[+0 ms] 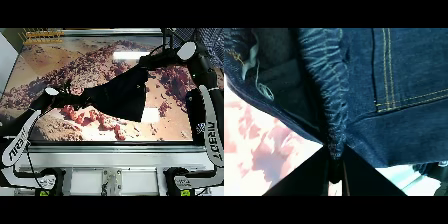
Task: Fold the clothes and pants, and hang the long-sleeved shirts on hangers.
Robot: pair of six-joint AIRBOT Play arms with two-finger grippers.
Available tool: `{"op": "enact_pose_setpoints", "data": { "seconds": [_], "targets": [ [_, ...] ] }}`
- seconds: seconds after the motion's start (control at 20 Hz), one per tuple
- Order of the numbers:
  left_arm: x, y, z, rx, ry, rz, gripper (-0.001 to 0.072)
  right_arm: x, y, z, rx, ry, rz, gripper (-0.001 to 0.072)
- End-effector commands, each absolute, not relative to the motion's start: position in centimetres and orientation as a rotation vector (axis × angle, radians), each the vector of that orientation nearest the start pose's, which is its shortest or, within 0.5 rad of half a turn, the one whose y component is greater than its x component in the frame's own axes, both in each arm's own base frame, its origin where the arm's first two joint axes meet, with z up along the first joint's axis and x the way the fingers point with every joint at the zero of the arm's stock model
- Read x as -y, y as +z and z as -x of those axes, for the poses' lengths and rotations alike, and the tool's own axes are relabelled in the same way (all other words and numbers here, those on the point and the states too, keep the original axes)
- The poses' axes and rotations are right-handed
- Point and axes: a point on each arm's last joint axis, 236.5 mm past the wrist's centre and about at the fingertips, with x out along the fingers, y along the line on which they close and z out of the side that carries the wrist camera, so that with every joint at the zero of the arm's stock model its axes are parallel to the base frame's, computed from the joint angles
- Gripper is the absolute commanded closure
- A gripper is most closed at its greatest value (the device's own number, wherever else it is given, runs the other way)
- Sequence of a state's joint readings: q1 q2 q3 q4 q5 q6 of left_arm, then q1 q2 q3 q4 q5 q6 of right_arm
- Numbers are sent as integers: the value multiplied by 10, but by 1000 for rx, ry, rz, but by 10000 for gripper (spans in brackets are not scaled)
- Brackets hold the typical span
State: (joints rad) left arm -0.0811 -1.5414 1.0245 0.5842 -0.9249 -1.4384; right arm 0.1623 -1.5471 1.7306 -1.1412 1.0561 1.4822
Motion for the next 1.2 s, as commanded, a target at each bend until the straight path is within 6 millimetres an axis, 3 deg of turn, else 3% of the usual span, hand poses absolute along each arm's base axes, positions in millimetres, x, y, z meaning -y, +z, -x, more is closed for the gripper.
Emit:
{"op": "enact_pose_setpoints", "data": {
  "seconds": [0.0,0.2,0.25,0.5,0.65,0.7,0.75,0.8,0.95,1.15],
  "targets": [
    [187,-42,-413,-1297,-367,898,684,-171,141,-507,-878,449,-206,700],
    [169,-11,-430,-1228,-392,842,685,-170,138,-503,-899,450,-194,700],
    [162,-10,-426,-1226,-382,795,685,-169,137,-499,-912,453,-184,700],
    [112,-38,-364,-1300,-260,641,685,-141,121,-451,-1054,406,-39,701],
    [94,-43,-352,-1285,-210,650,684,-147,99,-403,-1124,417,-55,700],
    [90,-43,-353,-1280,-201,659,573,-152,88,-386,-1143,419,-61,700],
    [89,-40,-353,-1280,-202,676,243,-155,79,-372,-1151,418,-70,700],
    [89,-34,-353,-1283,-209,695,101,-157,73,-362,-1152,412,-84,700],
    [96,-26,-338,-1268,-221,703,103,-156,65,-344,-1157,404,-110,700],
    [115,-47,-305,-1298,-162,761,103,-160,73,-351,-1111,411,-132,700]
  ]
}}
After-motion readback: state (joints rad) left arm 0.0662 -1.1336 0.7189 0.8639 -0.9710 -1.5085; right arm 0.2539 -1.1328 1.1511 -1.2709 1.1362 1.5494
